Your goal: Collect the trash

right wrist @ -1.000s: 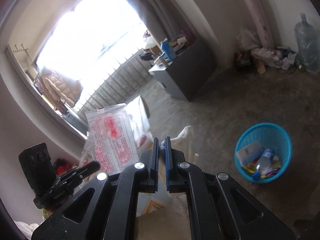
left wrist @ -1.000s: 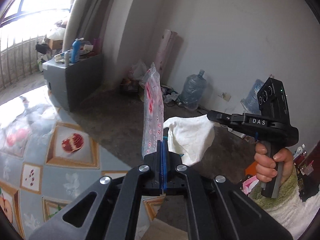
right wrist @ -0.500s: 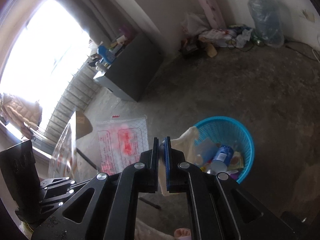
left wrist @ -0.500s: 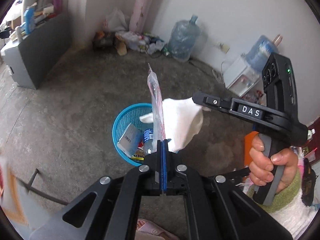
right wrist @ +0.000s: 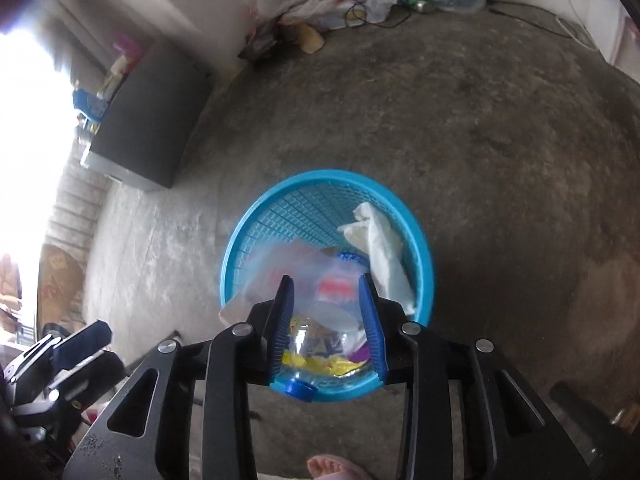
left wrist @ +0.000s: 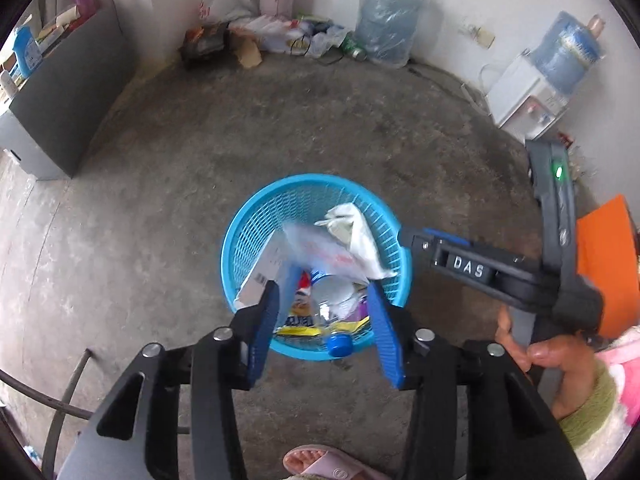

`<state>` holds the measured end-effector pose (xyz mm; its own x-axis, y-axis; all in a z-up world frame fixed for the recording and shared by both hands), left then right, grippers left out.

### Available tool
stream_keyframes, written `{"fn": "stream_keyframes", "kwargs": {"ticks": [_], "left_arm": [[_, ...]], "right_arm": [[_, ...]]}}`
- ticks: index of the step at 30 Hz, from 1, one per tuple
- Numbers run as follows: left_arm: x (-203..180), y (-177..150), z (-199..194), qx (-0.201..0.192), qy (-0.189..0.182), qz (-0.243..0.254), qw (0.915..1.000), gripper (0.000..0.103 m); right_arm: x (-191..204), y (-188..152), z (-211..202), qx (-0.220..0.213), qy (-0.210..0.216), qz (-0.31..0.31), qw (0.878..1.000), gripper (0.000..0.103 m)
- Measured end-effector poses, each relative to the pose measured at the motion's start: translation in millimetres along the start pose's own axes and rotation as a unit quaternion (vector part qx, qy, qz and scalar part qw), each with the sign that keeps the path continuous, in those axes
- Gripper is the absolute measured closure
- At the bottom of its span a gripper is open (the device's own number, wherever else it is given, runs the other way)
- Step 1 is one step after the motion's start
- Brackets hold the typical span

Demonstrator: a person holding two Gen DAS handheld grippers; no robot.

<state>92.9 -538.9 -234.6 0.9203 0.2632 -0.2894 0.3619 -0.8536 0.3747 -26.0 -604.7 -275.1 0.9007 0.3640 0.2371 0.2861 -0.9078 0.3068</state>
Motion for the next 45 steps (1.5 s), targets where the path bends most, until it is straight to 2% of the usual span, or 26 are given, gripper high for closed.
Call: {"fn": "stream_keyframes", "kwargs": {"ticks": [5,9,11,13,14,16,19,21,25,28,29,31,32,35,37,40,43,45], "left_arm": [[2.8,0.3,-44.5,-0.044,0.015,0.019,0.9987,0.048],[-1.4,-4.9,-110.2,-0.105,0.013,0.019,0.9943,0.038],[0.4,-14.0,-151.0,-0.141,0.016,0.013,0.9898,0.027],[4.0,-25.6,-187.5,-0.174,0.021,0.000,0.9845,0.020],[6.7,-33.7,-207.0,-0.191,0.026,-0.009,0.9813,0.015],[15.4,-56.0,-247.7,-0.225,0.050,-0.034,0.9724,0.006],[29.9,-94.7,-297.3,-0.268,0.097,-0.074,0.9556,0.006],[40.5,-126.0,-325.4,-0.289,0.135,-0.109,0.9415,0.006],[62.6,-196.1,-370.2,-0.316,0.222,-0.196,0.9012,0.006],[72.3,-242.6,-392.7,-0.333,0.271,-0.248,0.8686,0.006],[73.5,-251.3,-397.7,-0.335,0.284,-0.254,0.8618,0.006],[75.3,-277.0,-410.7,-0.344,0.322,-0.263,0.8420,0.006],[74.4,-288.2,-415.3,-0.348,0.330,-0.272,0.8342,0.006],[77.3,-324.1,-416.3,-0.339,0.338,-0.318,0.8183,0.006],[83.4,-347.0,-407.7,-0.319,0.338,-0.355,0.8116,0.006],[88.5,-378.5,-380.3,-0.268,0.345,-0.397,0.8067,0.006],[90.6,-396.9,-355.4,-0.224,0.345,-0.412,0.8127,0.006],[91.7,-402.1,-346.3,-0.208,0.341,-0.417,0.8165,0.006]], "right_arm": [[-3.2,0.2,-35.9,-0.042,0.009,0.007,0.999,0.065],[23.9,-0.5,-86.3,-0.086,0.029,-0.014,0.996,0.061],[48.0,-2.1,-116.6,-0.114,0.046,-0.044,0.991,0.053],[79.3,-11.9,-151.3,-0.142,0.066,-0.081,0.984,0.038],[97.3,-21.0,-169.4,-0.154,0.081,-0.102,0.979,0.034],[125.4,-39.1,-197.9,-0.175,0.097,-0.137,0.970,0.021],[161.0,-72.4,-236.1,-0.214,0.105,-0.183,0.954,0.011],[179.9,-94.6,-251.4,-0.227,0.106,-0.209,0.945,0.008],[212.0,-141.9,-271.1,-0.226,0.125,-0.257,0.931,0.008],[225.3,-165.7,-279.9,-0.233,0.118,-0.283,0.923,0.008],[229.2,-171.2,-281.6,-0.235,0.115,-0.291,0.920,0.008],[234.7,-180.0,-287.6,-0.254,0.104,-0.304,0.912,0.008],[237.2,-183.7,-291.3,-0.268,0.091,-0.313,0.906,0.008],[243.2,-195.6,-297.5,-0.310,0.062,-0.342,0.885,0.008],[239.1,-202.4,-293.6,-0.316,0.042,-0.354,0.879,0.008],[233.1,-216.9,-275.7,-0.288,0.010,-0.388,0.876,0.008],[220.2,-234.7,-251.8,-0.241,-0.037,-0.414,0.877,0.008],[212.7,-240.8,-240.7,-0.209,-0.046,-0.418,0.883,0.008]]}}
Point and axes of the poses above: each gripper's, at about its wrist camera, not at the fingertips, and z roughly the way its jaws point, x to its left, y to its top, the point moved 10 cm from there along z, roughly the way its jaws point, and after that the axes turned 9 degrees about -y, right-handed, at the moved point
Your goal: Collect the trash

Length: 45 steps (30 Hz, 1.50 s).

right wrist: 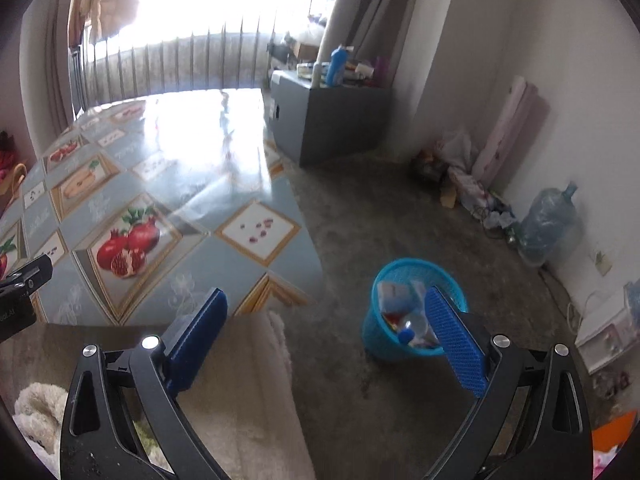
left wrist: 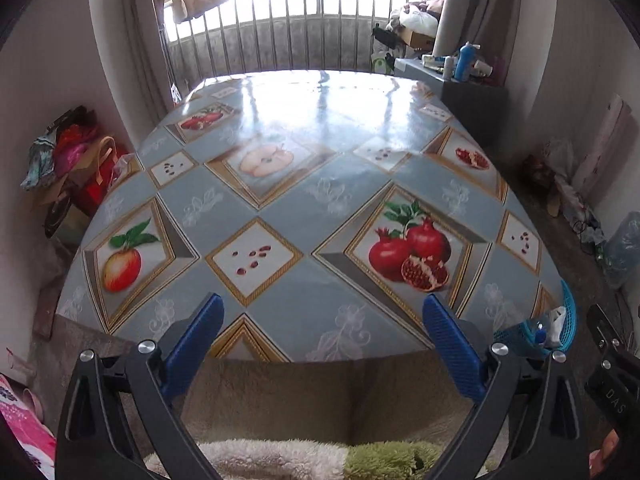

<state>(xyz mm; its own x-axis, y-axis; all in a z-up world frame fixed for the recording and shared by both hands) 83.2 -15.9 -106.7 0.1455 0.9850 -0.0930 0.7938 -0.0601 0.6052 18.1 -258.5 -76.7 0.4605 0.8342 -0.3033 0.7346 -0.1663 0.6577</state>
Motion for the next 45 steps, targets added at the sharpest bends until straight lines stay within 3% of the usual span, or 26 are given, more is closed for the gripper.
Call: {"fn": "stream_keyframes", "kwargs": {"ticks": [3,13,45], "left_arm": [[2.4,-0.2,-0.3,0.003,0.003,0.001,1.0000,0.006],[10.1,0.6,5.1,0.011,0.010,-0.003,0.9999,0.006],[-3.3,1.8,4.7,0.015,0.003,0.032,0.9994,0.006]], "right_arm": [[0.4,-12.2,2.4,0.023,-0.008,-0.004,1.000,0.008],[-3.0,-16.4,4.6,0.042,-0.031,0.001,0.999,0.008],[-4.5,-22.9,2.1,0.041,-0.043,0.000,0.998,0.008]]}}
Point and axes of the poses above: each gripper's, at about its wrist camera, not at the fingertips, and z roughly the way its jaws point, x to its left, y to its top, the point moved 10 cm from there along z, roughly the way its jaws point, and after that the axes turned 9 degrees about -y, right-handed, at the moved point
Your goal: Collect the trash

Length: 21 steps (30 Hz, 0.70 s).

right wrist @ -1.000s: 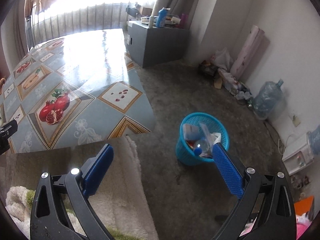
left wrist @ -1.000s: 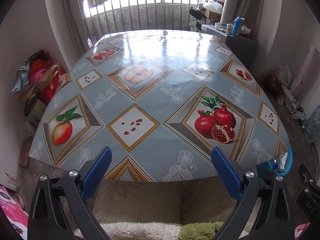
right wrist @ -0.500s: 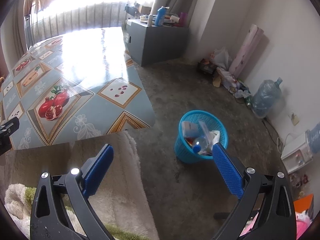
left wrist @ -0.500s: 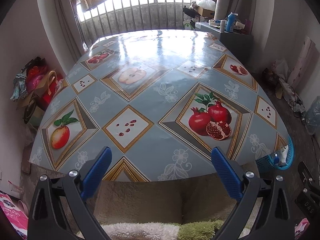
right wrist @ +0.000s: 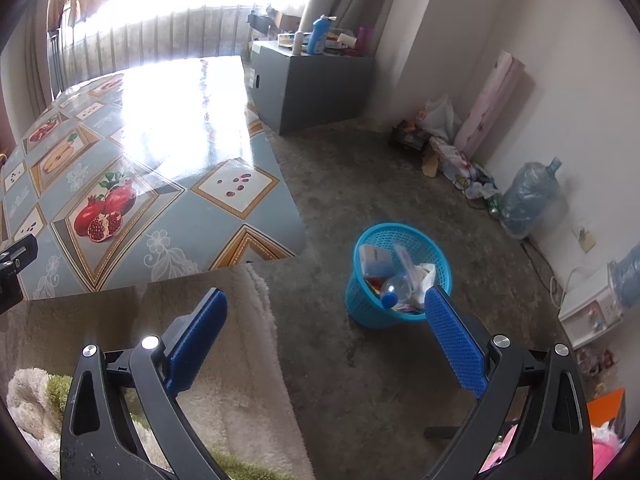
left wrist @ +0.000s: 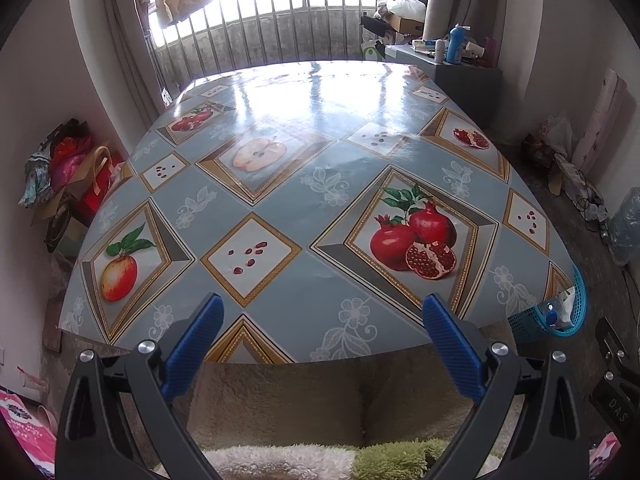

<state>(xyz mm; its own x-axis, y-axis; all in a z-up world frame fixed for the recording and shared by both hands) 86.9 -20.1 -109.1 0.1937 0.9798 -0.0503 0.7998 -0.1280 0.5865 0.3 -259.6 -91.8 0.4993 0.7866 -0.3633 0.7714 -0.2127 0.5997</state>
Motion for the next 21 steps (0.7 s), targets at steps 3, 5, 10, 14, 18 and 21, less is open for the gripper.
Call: {"fn": "stream_keyframes", "kwargs": {"ticks": [3,5,10,14,18,21], "left_arm": [[-2.2,0.7,-0.8,-0.002,-0.005,0.003,1.0000,0.006],[-3.3,0.6,-1.0,-0.003,-0.007,0.005,1.0000,0.006],[-5.4,1.2,-1.9,-0.006,-0.013,0.006,0.9999,0.006],[-6.9,1.3,-2.0,-0.007,-0.014,0.008,0.9998,0.006],[-7.7,1.0,-2.0,-0.006,-0.014,0.008,0.9998,0.006],[-8.1,0.6,-2.2,-0.006,-0.014,0.009,0.9999,0.006]], "right_arm": [[-1.8,1.2,-0.7,-0.001,-0.003,0.000,1.000,0.008],[-2.2,2.4,-0.8,-0.002,-0.004,0.000,1.000,0.008],[-4.4,3.6,-2.6,-0.004,-0.008,0.000,1.000,0.008],[-6.3,3.9,-2.7,-0.004,-0.008,0.002,1.000,0.008],[-6.9,4.2,-2.4,-0.005,-0.007,0.001,1.000,0.008],[-7.4,4.4,-2.2,-0.005,-0.008,0.002,1.000,0.008]]}}
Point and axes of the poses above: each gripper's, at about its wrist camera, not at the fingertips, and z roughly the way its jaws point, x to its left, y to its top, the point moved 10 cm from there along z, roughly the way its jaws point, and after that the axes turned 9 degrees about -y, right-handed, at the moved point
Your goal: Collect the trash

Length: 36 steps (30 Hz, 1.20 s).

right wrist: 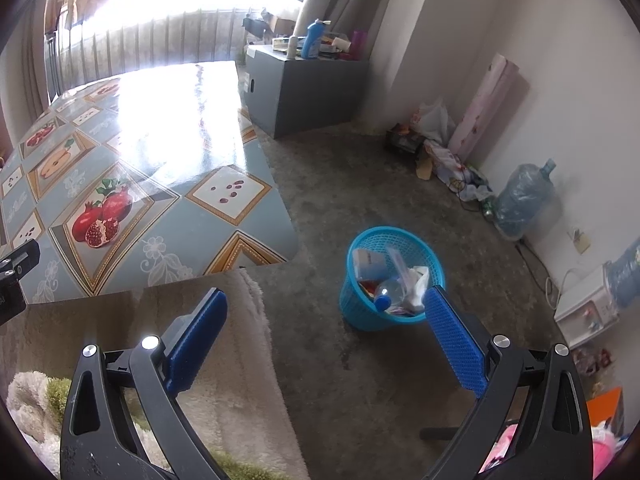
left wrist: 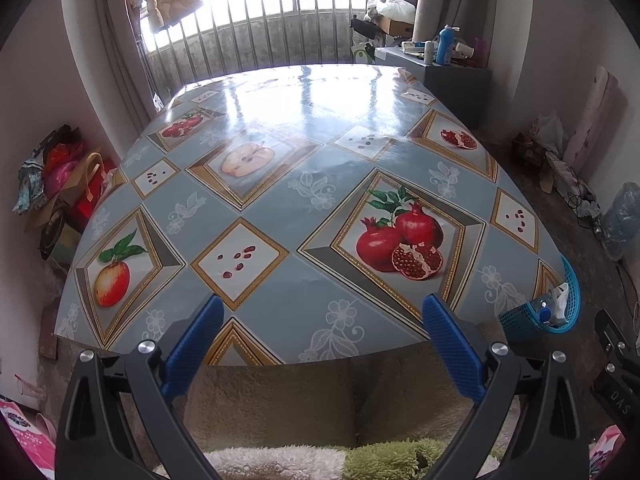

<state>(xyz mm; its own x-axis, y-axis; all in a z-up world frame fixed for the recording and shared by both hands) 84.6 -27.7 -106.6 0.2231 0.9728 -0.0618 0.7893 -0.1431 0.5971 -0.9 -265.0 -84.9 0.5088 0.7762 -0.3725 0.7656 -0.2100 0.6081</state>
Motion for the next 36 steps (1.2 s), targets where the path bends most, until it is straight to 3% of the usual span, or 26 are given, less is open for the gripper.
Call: {"fn": "stream_keyframes", "kwargs": {"ticks": [36], "left_arm": [[3.7,2.2,-0.6,-0.002,0.006,-0.001,1.0000,0.006]], "right_arm": [[0.8,3.4,-1.3,-0.001,0.002,0.005,1.000,0.008]]}}
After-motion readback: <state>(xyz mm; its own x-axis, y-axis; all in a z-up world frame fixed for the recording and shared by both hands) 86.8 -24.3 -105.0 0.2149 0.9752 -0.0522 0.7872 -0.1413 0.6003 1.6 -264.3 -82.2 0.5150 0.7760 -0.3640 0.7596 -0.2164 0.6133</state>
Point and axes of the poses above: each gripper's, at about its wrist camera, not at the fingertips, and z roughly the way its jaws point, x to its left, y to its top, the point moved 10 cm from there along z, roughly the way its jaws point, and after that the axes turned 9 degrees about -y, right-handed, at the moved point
